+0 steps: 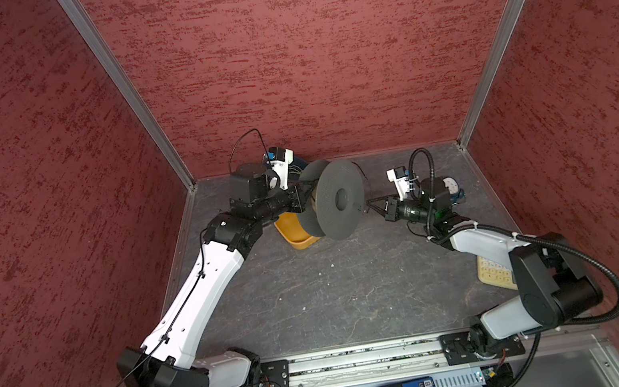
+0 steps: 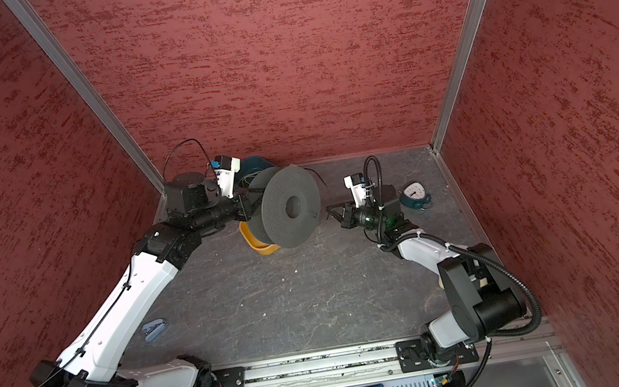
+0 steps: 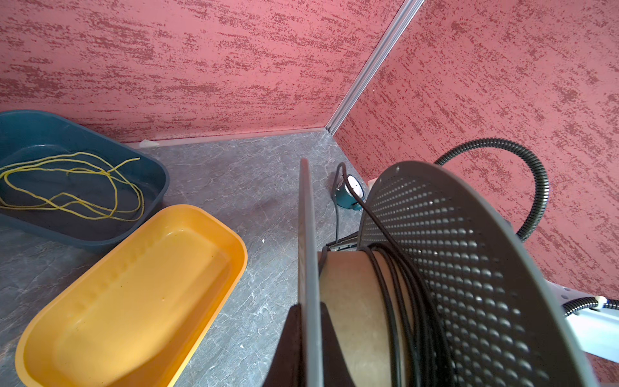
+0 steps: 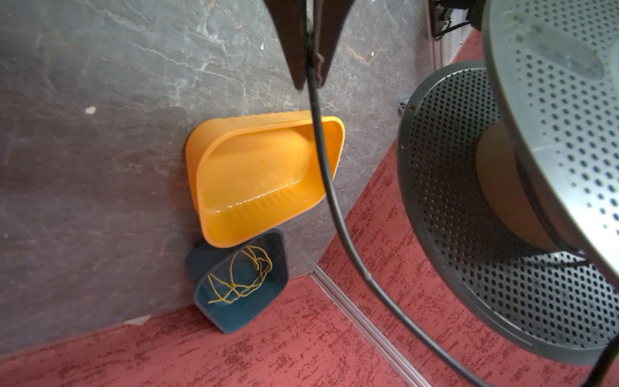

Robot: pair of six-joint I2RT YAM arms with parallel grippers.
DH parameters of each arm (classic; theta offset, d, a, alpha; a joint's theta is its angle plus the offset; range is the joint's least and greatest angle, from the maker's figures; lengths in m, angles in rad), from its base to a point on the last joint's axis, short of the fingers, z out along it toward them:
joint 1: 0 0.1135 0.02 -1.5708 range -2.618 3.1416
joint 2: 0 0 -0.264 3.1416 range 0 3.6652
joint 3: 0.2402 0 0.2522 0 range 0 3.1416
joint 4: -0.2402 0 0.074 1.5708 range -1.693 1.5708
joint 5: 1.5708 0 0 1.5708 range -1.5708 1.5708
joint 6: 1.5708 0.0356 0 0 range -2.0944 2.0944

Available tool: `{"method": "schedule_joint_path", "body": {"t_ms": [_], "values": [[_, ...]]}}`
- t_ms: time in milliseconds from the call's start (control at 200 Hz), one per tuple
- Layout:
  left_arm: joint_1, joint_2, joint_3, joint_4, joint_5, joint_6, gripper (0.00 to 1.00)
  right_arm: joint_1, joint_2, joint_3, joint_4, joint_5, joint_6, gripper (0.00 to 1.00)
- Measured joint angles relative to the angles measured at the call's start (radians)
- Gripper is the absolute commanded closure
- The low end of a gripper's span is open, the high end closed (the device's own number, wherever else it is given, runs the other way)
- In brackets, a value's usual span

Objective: Wrap the cables

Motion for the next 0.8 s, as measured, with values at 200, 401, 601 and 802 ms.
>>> {"method": "schedule_joint_path", "body": {"t_ms": [200,401,601,802], "values": [[0.045,0.010,-0.057,0.097,0.061,-0.071,1.00,0.000,0.000,-0.020,0.071,-0.017,0.045,1.00],[0.087,0.037,-0.174,0.294,0.098,-0.211,1.00,0.006,-0.007,-0.131,0.192,-0.056,0.145,1.00],[0.094,0.109,-0.240,0.530,0.101,-0.353,1.00,0.047,-0.025,-0.196,0.303,-0.067,0.234,1.00],[0.082,0.161,-0.275,0.743,0.092,-0.457,1.00,0.112,-0.021,-0.204,0.433,-0.066,0.317,1.00]]}}
